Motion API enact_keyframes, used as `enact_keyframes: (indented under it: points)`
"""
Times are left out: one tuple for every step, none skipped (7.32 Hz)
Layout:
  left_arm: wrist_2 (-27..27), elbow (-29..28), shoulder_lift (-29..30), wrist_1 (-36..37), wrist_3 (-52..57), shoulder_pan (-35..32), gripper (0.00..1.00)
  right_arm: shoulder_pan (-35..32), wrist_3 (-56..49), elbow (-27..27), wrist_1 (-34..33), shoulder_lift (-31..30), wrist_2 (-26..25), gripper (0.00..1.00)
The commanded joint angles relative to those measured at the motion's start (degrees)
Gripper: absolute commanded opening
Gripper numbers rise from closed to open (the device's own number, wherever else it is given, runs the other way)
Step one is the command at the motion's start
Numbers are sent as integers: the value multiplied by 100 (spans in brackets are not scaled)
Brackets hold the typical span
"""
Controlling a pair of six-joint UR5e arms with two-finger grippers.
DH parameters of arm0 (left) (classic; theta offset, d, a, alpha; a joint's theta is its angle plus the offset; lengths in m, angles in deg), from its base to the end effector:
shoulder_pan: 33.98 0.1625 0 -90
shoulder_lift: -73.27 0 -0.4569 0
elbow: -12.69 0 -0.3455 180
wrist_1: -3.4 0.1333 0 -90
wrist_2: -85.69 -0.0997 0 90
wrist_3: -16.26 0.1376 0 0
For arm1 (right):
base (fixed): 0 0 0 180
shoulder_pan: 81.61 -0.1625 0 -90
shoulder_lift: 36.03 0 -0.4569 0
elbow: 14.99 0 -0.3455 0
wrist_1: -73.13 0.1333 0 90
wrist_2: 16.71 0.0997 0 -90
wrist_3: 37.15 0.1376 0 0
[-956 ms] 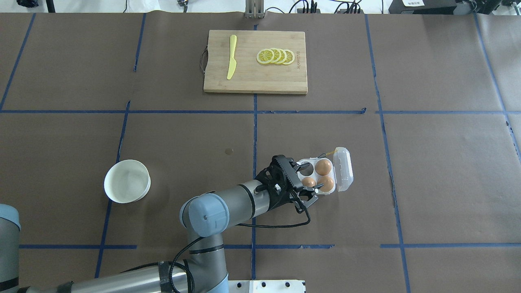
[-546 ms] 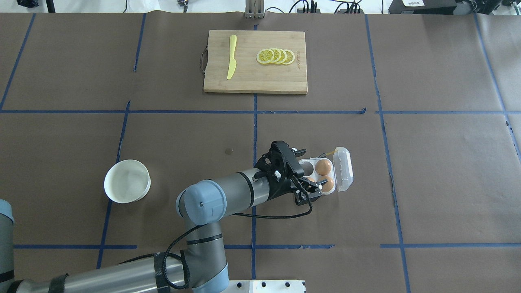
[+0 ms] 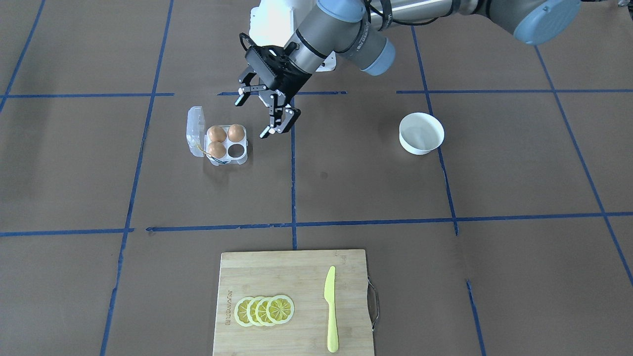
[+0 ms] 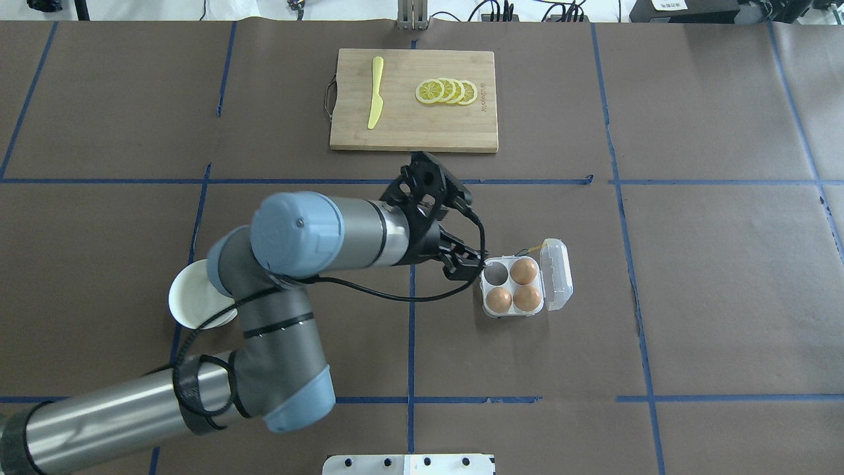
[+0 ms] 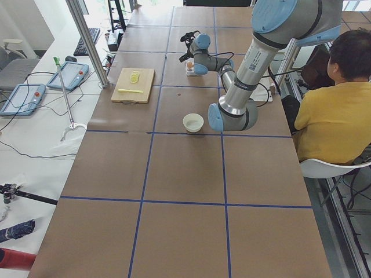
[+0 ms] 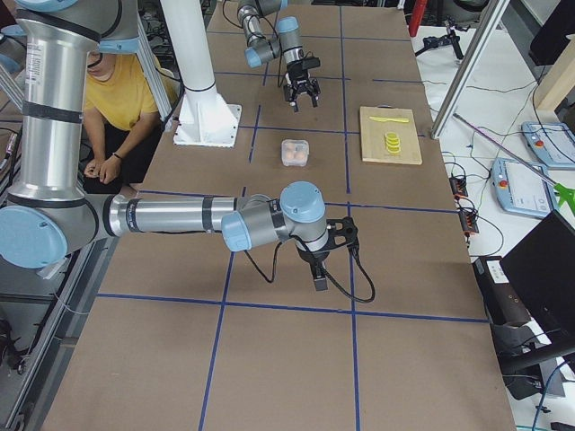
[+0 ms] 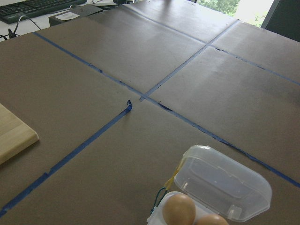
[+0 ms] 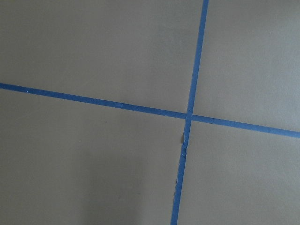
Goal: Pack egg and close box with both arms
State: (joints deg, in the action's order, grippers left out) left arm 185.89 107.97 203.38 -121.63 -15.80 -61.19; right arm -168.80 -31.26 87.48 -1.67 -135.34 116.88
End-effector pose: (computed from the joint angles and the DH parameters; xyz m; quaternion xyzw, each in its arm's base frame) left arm 0.5613 -0.4111 0.1902 0.3851 0.5195 0.2569 0.7183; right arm 0.0189 -0.3985 0.6575 0.1199 -0.3767 -0.0346 0.9179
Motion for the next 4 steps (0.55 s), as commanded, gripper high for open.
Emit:
enact_keyframes:
  points:
    - [841,1084,-877,1520,-37,-1122,100,0,-1,1,0,-1,0,100]
    - [1182,1376,-1056,2108,-11,-1902,100,0,-1,-8,0,-1,0,100]
    - [1456,1431,-1214,2558,293,-2467,100,0,-1,-8,0,-1,0,100]
    - [1493,1597,-1764,2815,627,-2899,100,0,-1,-25,0,-1,0,100]
